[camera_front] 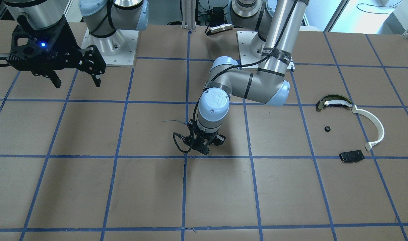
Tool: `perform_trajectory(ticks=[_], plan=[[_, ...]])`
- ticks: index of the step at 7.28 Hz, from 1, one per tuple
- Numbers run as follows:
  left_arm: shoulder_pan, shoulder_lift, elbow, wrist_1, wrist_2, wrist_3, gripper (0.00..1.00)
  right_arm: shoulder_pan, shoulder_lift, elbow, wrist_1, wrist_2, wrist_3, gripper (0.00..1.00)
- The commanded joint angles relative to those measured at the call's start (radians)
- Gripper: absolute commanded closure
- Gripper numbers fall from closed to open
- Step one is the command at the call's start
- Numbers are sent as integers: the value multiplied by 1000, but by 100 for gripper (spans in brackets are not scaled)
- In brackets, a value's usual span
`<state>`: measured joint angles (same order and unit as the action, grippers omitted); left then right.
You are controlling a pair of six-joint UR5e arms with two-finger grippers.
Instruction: Place bearing gear from tray to pile
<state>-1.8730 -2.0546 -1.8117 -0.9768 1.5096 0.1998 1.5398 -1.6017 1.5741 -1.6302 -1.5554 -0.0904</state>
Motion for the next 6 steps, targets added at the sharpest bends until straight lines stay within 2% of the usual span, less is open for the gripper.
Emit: perform_trajectory(ticks=[1,2,6], plan=[[0,-12,5,3,0,3,78,0,-1,1,0,0,0,0],[0,-12,8,6,-2,16,100,2,-1,3,0,0,1,0],[8,28,24,-6,23,39,100,2,-4,3,1,0,9,0]])
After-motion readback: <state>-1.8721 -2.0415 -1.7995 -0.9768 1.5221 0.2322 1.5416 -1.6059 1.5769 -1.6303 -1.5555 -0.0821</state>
